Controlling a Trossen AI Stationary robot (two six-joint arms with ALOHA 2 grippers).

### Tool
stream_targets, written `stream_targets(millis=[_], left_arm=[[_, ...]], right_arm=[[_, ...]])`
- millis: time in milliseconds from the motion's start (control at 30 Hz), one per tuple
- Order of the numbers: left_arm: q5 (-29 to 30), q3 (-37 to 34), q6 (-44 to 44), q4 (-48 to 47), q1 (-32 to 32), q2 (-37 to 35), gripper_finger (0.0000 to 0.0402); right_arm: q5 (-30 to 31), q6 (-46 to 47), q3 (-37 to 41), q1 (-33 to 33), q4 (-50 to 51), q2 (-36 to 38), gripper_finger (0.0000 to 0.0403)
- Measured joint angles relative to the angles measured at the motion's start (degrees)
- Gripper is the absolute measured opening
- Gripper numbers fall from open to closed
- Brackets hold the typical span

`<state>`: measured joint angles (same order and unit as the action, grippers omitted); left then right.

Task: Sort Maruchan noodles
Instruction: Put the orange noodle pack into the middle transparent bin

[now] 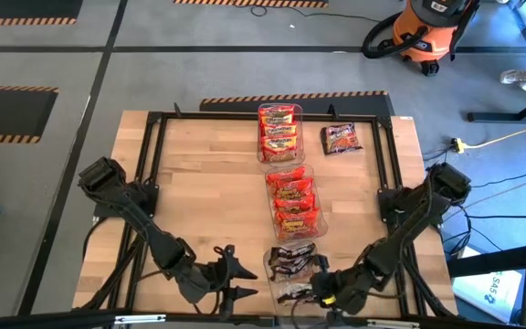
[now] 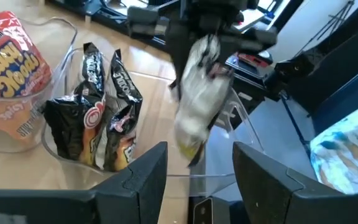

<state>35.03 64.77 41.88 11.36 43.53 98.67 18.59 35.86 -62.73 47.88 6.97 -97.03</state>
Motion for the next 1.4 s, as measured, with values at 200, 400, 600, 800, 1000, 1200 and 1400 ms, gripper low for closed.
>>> stream_targets(millis=[200,400,600,800,1000,1200,1400], left_arm=[[-1.4,0.0,1.1,-1.8,0.0,0.0,0.0175],[-2.3,0.0,5.9,-3.7,-1.0,4.8,0.0175],[-2.9,0.0,9.1,-2.9,-4.7,10.6,0.0175],[-3.5,0.0,8.8,-1.3,-8.6,12.9,0.0175],[-3.5,0.0,7.2,-1.9,-11.3,12.9,0.0175],[-3.1,0.0,7.1,-3.0,-12.3,12.9,0.0175],[-3.0,0.0,7.2,-2.9,-12.0,12.9,0.0175]], right_arm=[[-3.0,-0.6,0.0,-2.3,0.1,-4.0,0.0098],[-2.4,-0.6,0.0,-3.1,1.4,-5.2,0.0098],[-1.1,-0.6,0.0,-3.4,3.8,-5.3,0.0099],[-1.2,-0.2,-0.1,-3.9,3.6,-7.6,0.0099],[-0.4,0.1,-0.1,-4.1,4.6,-7.9,0.0099],[-0.2,0.5,-0.1,-4.0,5.2,-7.9,0.0111],[-0.2,1.3,-0.1,-4.0,5.4,-7.9,0.0184]])
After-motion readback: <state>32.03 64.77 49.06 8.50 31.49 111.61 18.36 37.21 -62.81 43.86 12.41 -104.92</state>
